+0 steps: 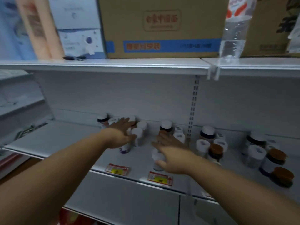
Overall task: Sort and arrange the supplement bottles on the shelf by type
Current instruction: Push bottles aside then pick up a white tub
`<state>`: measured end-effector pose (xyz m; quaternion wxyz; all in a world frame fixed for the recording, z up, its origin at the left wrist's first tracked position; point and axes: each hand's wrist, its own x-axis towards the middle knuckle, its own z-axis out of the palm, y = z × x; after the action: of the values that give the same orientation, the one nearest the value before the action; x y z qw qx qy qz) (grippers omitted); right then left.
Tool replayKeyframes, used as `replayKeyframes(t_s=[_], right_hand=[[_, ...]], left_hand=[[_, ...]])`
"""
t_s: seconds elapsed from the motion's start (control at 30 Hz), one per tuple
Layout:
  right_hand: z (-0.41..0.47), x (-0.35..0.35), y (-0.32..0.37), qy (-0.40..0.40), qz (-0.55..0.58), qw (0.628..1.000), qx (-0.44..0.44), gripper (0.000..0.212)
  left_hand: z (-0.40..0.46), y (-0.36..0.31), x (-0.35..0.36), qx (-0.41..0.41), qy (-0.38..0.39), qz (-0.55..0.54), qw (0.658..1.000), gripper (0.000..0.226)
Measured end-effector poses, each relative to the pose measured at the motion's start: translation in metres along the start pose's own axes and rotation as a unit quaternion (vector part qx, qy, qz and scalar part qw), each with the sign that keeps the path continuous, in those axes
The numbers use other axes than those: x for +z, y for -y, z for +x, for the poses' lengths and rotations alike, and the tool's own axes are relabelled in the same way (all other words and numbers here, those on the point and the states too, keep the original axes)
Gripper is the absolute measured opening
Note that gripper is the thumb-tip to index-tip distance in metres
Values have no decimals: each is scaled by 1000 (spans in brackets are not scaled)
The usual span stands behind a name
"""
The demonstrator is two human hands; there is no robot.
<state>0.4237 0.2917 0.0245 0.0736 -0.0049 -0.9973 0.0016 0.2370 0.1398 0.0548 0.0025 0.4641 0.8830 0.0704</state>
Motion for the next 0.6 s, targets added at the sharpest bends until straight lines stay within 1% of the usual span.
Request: replayKeyframes(t_s=[0.1,0.17,0.23,0.3,0.47,0.6], right_hand=[[37,11,38,6,9,1000,1,71],[61,19,64,2,16,1000,15,70],[83,25,87,2,16,1000,10,67],[105,30,108,17,17,1000,17,67],[152,44,146,47,50,996,55,66],[184,51,158,54,61,994,74,65]], left_hand=[[-18,55,-6,7,-38,-53,998,62],[-30,96,-3,1,-26,-72,997,64],[-38,133,5,0,-1,-38,999,63],[-43,162,11,-4,10,-35,999,62],[-46,213,16,-10,35,-38,999,66],[-37,241,11,-6,31,-51,998,65]])
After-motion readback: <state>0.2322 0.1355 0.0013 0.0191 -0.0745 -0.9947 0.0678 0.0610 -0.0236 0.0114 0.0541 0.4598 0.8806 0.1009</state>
